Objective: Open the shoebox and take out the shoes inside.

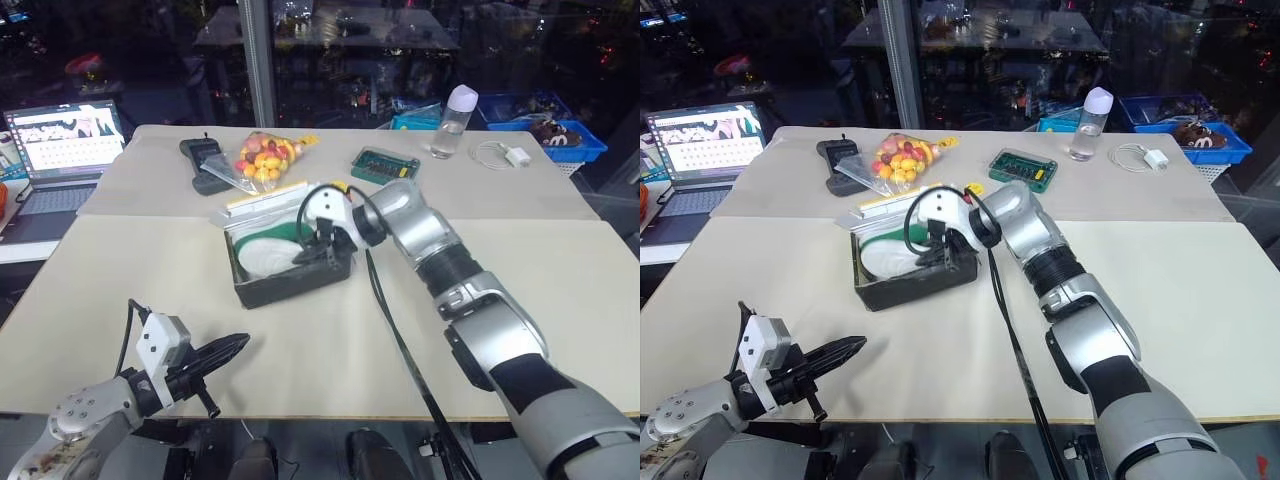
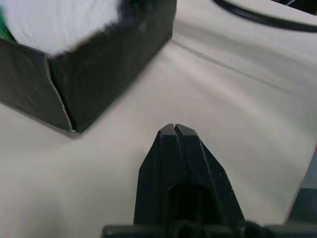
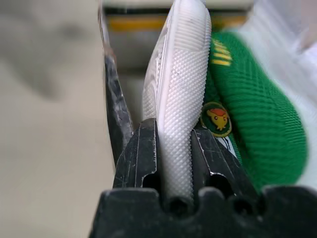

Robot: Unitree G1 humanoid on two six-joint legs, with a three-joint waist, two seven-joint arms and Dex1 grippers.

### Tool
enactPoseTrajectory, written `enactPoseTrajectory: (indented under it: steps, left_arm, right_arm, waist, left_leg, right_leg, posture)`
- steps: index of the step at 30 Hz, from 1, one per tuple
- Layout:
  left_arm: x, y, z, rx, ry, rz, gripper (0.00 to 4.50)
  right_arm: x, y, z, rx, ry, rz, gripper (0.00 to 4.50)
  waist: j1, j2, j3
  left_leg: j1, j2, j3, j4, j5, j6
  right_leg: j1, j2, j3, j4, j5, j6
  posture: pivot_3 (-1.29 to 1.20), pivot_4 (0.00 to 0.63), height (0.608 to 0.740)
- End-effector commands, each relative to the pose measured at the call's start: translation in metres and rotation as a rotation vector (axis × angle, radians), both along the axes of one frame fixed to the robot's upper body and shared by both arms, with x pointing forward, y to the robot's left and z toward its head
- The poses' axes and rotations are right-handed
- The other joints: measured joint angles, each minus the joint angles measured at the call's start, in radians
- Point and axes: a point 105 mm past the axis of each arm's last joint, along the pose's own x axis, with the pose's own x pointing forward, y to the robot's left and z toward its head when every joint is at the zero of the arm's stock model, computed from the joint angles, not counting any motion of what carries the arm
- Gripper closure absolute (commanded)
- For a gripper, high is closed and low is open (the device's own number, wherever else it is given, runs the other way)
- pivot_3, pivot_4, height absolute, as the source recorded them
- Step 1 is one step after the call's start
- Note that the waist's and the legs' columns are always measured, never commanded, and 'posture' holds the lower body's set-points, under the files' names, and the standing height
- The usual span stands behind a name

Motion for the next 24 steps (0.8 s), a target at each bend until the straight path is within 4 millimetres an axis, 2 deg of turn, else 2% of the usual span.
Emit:
enactPoseTrajectory:
  steps: [1,9,16,20,24]
  left_arm:
    - [-0.001,-0.006,0.008,0.003,-0.028,-0.024,4.5]
    - [0.002,-0.006,0.009,0.006,-0.027,-0.032,4.5]
    - [0.001,0.002,0.001,0.012,-0.015,-0.033,4.5]
    - [0.0,0.009,-0.006,0.016,-0.008,-0.03,4.5]
    - [-0.003,0.016,-0.016,0.021,0.0,-0.029,4.5]
  right_arm:
    - [-0.006,0.003,0.02,0.084,-0.031,-0.009,4.12]
    - [-0.001,0.003,0.017,0.202,0.053,-0.125,4.12]
    - [0.005,0.002,0.023,0.436,0.249,-0.242,4.12]
    - [0.002,0.005,0.014,0.448,0.192,-0.261,4.12]
    - [-0.01,0.006,0.034,0.573,0.217,-0.234,4.12]
  waist:
    - [0.001,0.0,0.0]
    - [0.0,0.0,0.0]
    - [-0.001,0.0,0.0]
    - [0.0,0.0,0.0]
    - [-0.004,0.0,0.0]
  left_leg:
    - [0.0,0.0,0.0,0.0,0.0,0.0]
    - [0.0,0.0,0.0,0.002,0.0,0.0]
    - [0.0,0.0,0.0,0.002,0.0,0.0]
    - [0.0,0.0,0.0,0.001,0.0,0.0]
    - [0.0,0.0,0.0,0.002,0.0,0.0]
  right_leg:
    - [0.0,0.0,0.0,0.0,0.0,0.0]
    - [0.0,0.0,0.0,0.001,-0.001,0.001]
    - [0.0,0.0,0.0,0.001,-0.001,0.001]
    - [0.0,0.0,0.0,0.001,-0.001,0.001]
    - [0.0,0.0,0.0,0.001,-0.001,0.001]
  posture:
    - [0.0,0.15,0.715]
    - [0.0,0.15,0.715]
    - [0.0,0.15,0.715]
    - [0.0,0.15,0.715]
    - [0.0,0.15,0.715]
